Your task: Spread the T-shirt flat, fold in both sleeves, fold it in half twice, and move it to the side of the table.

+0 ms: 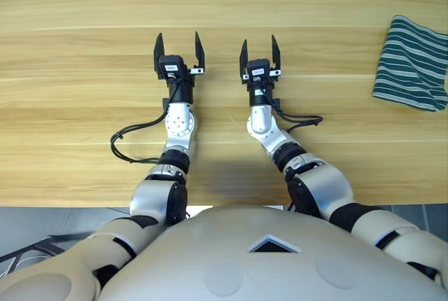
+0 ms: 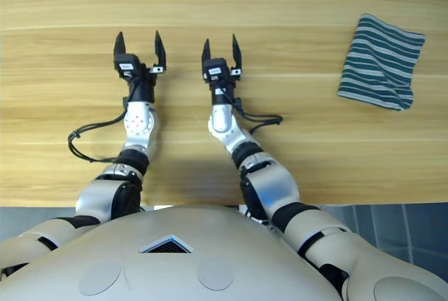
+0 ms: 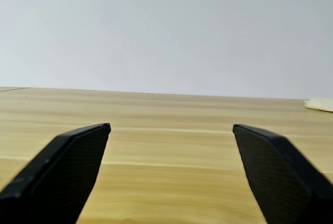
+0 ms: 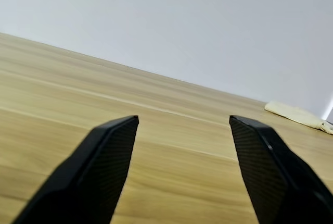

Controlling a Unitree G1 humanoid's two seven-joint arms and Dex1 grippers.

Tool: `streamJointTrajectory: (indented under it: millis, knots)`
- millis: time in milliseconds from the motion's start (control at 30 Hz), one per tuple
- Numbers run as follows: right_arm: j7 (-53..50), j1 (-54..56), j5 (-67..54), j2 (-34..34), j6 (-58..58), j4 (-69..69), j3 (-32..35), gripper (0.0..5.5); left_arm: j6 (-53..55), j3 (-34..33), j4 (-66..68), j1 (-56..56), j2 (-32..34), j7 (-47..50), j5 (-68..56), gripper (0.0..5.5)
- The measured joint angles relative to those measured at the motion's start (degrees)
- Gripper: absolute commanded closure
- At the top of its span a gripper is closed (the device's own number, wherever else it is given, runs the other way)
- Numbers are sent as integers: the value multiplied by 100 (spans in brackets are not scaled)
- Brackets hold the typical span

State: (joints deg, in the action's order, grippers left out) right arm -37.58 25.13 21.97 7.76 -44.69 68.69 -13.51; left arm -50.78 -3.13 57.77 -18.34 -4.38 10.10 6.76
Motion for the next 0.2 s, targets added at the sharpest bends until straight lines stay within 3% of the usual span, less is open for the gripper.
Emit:
streamJointTrajectory:
  millis: [200]
  knots:
    - [-49,90,31,8,117,133,-56,184,255,424,367,-276,-4,917,683,110]
